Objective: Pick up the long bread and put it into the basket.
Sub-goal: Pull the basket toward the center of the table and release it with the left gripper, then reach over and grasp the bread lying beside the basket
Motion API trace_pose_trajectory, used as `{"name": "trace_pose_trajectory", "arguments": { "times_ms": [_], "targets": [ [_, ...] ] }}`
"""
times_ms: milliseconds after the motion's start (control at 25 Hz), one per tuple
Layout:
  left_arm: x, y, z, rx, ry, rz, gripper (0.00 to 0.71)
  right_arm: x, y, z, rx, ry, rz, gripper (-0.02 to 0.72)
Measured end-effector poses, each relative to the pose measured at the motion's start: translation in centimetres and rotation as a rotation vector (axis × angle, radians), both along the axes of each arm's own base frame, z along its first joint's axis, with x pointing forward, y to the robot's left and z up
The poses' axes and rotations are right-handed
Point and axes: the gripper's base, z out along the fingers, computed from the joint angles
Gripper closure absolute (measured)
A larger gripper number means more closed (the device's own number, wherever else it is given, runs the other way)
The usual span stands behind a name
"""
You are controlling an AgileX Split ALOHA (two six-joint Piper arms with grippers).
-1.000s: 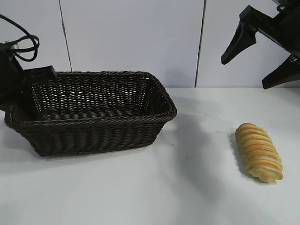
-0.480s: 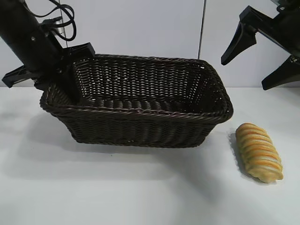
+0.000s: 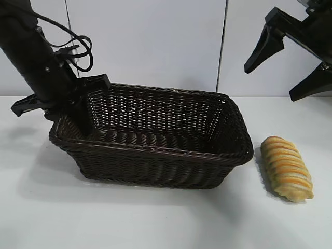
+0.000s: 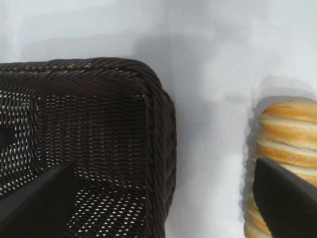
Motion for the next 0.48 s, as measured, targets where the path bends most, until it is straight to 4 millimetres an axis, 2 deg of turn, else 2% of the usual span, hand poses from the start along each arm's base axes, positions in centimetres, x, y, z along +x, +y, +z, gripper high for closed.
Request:
{"name": "trace_pose_trajectory", "arguments": {
  "times_ms": [40, 120, 280, 360, 480],
  "targets": [
    [0.1, 0.0, 0.3, -0.004, -0.007, -0.001, 0.100, 0.0, 0.0, 0.0, 0.000, 0.000, 0.000, 0.008],
    [0.2, -0.1, 1.5, -0.010, -0.030, -0.006, 0.049, 0.0, 0.0, 0.0, 0.000, 0.000, 0.000, 0.008],
    [1.0, 0.5, 5.2, 0.036, -0.103, -0.028, 0.022, 0.0, 0.0, 0.0, 0.000, 0.000, 0.000, 0.008],
    [1.6, 1.6, 6.9, 0.085, -0.127, -0.031, 0.018, 0.0, 0.0, 0.0, 0.001, 0.002, 0.001, 0.008],
    [2.8, 4.6, 9.4, 0.150, -0.160, 0.005, 0.016, 0.0, 0.0, 0.0, 0.001, 0.004, 0.003, 0.008]
  ]
}}
